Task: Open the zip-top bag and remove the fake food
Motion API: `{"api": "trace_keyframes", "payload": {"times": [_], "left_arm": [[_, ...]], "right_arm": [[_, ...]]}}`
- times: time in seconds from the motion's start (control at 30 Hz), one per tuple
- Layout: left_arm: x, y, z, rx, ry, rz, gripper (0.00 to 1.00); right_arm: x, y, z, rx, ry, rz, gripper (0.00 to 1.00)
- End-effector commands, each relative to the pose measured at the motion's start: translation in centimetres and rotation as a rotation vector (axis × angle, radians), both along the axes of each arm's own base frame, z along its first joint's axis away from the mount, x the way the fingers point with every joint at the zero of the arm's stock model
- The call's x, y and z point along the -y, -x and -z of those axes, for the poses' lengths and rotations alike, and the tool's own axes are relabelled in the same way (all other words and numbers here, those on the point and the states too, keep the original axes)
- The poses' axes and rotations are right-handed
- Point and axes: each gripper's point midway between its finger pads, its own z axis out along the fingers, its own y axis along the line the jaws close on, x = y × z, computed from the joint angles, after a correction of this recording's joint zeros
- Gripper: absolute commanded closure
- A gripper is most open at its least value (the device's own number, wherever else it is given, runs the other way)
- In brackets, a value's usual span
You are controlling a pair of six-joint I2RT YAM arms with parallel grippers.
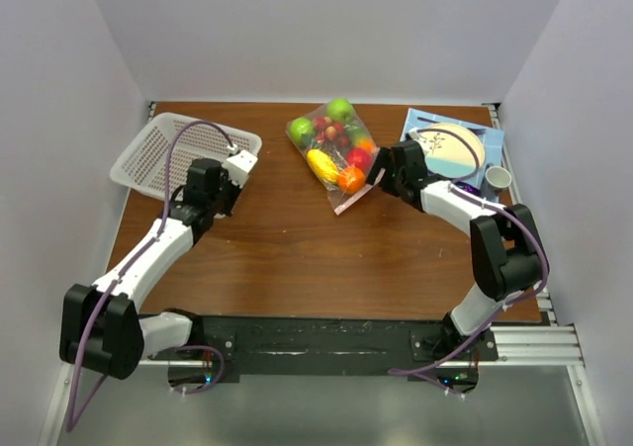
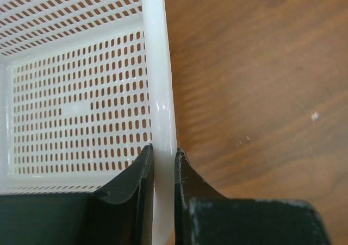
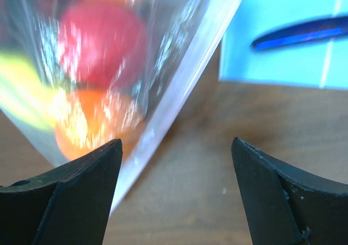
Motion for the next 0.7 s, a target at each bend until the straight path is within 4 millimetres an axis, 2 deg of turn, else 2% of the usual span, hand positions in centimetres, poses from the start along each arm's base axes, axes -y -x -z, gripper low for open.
{"api": "trace_keyframes", "payload": {"times": [0.0, 0.07, 0.2, 0.37, 0.4, 0.43, 0.47, 0.53, 0.67], "left_arm": [[1.8, 3.6, 1.8, -0.133, 0.021, 0.179, 1.00], [2.6, 4.7, 2.1, -0.173, 0.031, 0.249, 1.00], [2.8, 7.7, 2.9, -0.276, 0.004, 0.372, 1.00], [3.7, 11.1, 1.6, -0.320, 0.025, 0.526, 1.00], [3.6, 12.3, 1.6, -0.350, 0.015, 0.562, 1.00], [3.7, 12.8, 1.0, -0.347, 0.014, 0.586, 1.00], [3.7, 14.1, 0.7, -0.372, 0.024, 0.615, 1.00], [3.7, 15.0, -0.3, -0.357, 0.011, 0.667, 1.00], [3.3, 17.5, -0.7, -0.402, 0.005, 0.726, 0.99]], "right_arm": [[0.1, -2.0, -0.9, 0.087, -0.145, 0.053, 0.17], [0.0, -2.5, -0.5, 0.091, -0.175, 0.066, 0.18], [-0.9, -3.0, 0.5, 0.079, -0.239, 0.075, 0.20], [-1.3, -4.1, 1.7, 0.080, -0.289, 0.107, 0.27], [-1.3, -4.2, 1.9, 0.078, -0.297, 0.111, 0.32], [-1.5, -4.5, 1.8, 0.083, -0.311, 0.115, 0.34], [-1.6, -4.6, 2.3, 0.078, -0.316, 0.117, 0.36], [-1.8, -5.1, 2.3, 0.085, -0.339, 0.122, 0.43], [-2.5, -6.0, 1.9, 0.116, -0.401, 0.107, 0.58]]}}
